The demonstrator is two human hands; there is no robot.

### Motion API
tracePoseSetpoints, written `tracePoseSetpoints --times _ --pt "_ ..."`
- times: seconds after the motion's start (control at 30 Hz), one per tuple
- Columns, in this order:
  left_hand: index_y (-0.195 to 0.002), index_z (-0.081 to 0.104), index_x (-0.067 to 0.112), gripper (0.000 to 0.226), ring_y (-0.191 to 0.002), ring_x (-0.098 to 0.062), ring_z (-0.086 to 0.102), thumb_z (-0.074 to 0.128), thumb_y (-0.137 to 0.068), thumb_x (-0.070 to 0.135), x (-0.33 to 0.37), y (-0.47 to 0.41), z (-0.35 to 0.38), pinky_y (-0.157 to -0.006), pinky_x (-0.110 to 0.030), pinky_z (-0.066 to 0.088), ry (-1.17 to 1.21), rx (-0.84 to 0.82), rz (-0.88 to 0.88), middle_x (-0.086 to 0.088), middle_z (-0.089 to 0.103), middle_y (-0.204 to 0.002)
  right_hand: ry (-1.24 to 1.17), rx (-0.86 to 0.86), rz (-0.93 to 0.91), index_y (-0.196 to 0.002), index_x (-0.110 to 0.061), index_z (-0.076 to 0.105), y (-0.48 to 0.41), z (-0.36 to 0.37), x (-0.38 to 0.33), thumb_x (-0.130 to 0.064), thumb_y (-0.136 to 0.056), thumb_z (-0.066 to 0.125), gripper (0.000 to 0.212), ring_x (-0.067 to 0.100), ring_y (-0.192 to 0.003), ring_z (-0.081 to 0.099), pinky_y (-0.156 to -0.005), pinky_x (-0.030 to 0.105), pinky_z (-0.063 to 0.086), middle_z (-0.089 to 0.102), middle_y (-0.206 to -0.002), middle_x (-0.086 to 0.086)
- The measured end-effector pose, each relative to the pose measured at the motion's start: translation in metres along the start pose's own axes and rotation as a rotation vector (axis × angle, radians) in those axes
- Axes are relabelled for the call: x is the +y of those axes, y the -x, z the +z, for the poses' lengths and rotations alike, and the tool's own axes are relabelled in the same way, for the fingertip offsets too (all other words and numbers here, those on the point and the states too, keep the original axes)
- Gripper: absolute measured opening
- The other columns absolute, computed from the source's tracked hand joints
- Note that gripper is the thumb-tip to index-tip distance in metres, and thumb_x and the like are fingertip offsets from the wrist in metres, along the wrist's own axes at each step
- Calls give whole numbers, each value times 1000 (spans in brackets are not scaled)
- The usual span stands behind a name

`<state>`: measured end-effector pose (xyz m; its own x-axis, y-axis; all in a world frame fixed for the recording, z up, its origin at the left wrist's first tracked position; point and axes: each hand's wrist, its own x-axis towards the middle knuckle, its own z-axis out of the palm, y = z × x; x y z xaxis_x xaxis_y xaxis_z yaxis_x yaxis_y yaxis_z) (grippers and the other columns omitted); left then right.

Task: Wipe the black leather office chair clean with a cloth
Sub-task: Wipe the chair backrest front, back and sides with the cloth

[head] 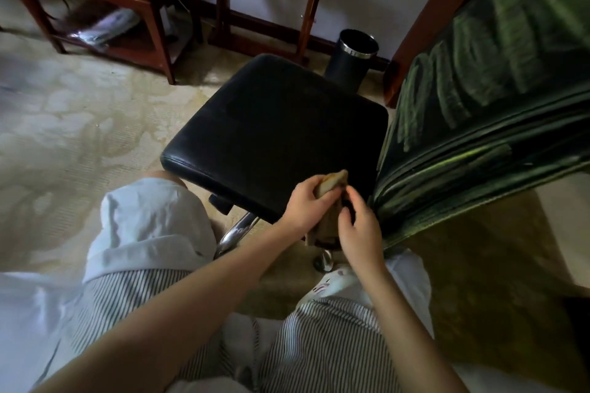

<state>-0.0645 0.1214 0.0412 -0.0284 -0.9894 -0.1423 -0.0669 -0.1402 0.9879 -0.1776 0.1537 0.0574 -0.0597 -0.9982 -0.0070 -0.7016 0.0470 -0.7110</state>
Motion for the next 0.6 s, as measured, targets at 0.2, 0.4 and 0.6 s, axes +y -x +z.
tracePoseSetpoints --times 0.2,0.4,0.6 --pt "-101 52 15 9 -77 -4 57 51 -96 21 70 5 14 -63 -15 48 169 -10 167 4 58 -87 130 322 -389 -127 -5 56 12 -49 -30 -5 -93 48 36 3 -115 44 -97 23 40 59 -125 8" --pt "-107 48 13 17 -85 4 56 56 -92 13 134 13 26 -73 -14 49 111 -39 479 5 57 -96 263 791 -564 -113 0 64 15 -110 -53 1 -86 51 30 22 -107 56 -94 27 43 63 -114 15" --pt "-118 49 12 35 -103 -9 56 62 -86 8 212 10 38 -87 -27 51 -59 -35 851 4 56 -110 102 1058 -347 -128 -3 46 6 -164 -73 -17 -84 62 49 24 -107 50 -86 32 46 46 -128 18"
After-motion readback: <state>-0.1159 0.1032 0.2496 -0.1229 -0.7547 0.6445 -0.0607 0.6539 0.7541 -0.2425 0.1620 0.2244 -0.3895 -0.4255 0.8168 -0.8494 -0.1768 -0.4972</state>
